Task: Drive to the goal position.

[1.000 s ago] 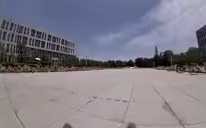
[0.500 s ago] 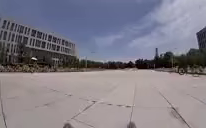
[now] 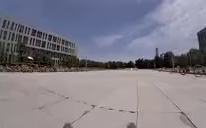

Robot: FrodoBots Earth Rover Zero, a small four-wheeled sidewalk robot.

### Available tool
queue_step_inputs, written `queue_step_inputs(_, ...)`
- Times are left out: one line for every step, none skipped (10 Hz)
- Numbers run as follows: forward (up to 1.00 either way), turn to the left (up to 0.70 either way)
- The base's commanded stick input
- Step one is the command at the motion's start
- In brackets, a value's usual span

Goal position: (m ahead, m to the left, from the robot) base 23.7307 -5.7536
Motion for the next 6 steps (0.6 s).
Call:
queue_step_inputs(0.45, 0.00)
queue_step_inputs(0.45, 0.00)
queue_step_inputs(0.45, 0.00)
queue_step_inputs(0.45, 0.00)
queue_step_inputs(0.45, 0.00)
queue_step_inputs(0.45, 0.00)
